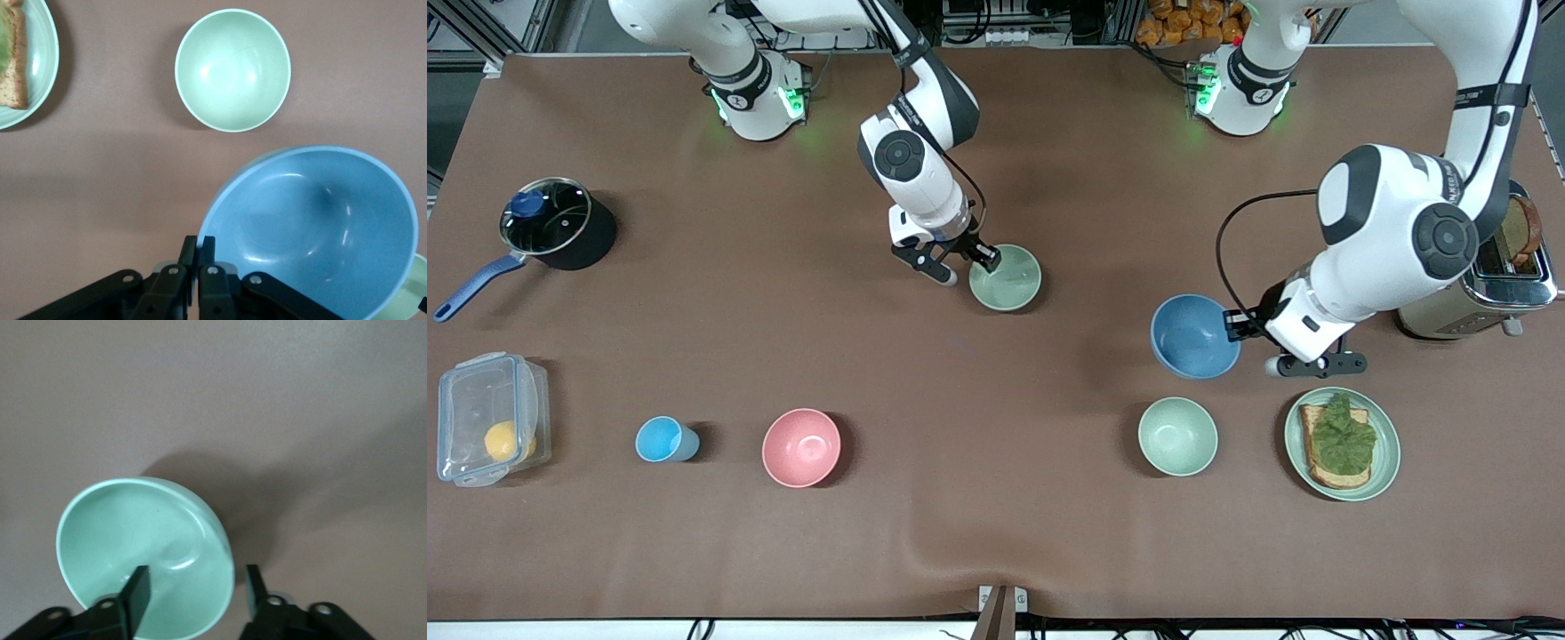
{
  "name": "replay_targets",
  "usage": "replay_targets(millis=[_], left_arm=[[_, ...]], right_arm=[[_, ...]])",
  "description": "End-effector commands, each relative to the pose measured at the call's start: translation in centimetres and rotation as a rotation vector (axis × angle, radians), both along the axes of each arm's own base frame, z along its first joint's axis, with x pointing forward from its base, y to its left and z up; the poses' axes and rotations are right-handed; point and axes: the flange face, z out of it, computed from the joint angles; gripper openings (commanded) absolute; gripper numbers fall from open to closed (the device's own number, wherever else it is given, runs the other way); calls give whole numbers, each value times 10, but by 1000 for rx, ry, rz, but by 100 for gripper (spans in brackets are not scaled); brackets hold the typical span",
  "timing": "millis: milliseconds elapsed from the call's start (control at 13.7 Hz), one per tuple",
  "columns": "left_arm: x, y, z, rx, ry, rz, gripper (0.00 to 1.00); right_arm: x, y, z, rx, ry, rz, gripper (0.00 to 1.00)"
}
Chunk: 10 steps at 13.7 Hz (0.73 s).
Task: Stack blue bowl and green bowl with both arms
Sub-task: 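Carry the green bowl and the blue bowl toward each other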
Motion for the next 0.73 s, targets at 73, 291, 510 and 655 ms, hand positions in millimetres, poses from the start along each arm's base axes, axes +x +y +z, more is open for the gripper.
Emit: replay_targets(millis=[73, 291, 510, 655], left_arm=[[-4, -35, 4, -15, 13, 70, 0], [-17, -78, -3, -11, 23, 106, 0], [-27, -110, -11, -5, 33, 131, 0], [-35, -131, -19, 0, 43, 139, 0]], right_arm=[[34, -11, 48, 8, 122, -78, 100], [67, -38, 82, -38, 247, -164, 100], [93, -78, 76, -53, 324, -246, 100], [101, -88, 60, -4, 387, -346, 100]])
